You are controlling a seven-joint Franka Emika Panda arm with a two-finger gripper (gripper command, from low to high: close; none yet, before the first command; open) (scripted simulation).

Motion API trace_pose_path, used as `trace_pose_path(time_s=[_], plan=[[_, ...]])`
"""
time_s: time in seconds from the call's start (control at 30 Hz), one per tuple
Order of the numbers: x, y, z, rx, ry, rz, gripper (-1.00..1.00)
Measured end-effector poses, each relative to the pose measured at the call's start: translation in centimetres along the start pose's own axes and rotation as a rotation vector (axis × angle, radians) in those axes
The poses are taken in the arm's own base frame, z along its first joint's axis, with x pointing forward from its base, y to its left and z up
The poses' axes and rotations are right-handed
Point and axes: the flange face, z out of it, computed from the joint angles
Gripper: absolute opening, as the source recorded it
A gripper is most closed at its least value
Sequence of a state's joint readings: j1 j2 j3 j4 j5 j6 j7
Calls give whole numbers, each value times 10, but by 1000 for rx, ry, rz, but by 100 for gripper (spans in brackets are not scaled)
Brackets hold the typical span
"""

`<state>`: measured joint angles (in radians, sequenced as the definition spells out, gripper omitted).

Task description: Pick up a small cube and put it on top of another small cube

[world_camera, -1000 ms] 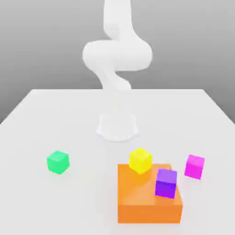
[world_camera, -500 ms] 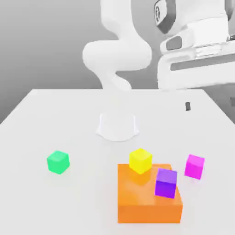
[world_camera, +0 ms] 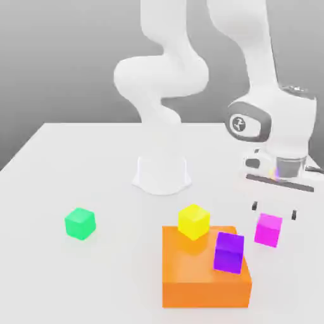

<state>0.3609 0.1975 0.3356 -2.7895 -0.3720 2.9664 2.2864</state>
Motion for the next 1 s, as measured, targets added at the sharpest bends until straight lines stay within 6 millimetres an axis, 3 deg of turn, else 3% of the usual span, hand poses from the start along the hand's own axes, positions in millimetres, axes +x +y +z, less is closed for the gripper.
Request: trace_pose_path(time_s=[0.03, 0.07, 0.3, 0.53, 0.77, 1.0], plan=[[0, 1, 9, 0, 0, 1, 0], [1, 1, 19, -1, 0, 1, -100], [1, 2, 21, 1, -1, 1, -100], [1, 2, -36, 1, 3, -5, -100], [65, -14, -85, 0, -2, -30, -100], [136, -11, -128, 1, -4, -66, -100]])
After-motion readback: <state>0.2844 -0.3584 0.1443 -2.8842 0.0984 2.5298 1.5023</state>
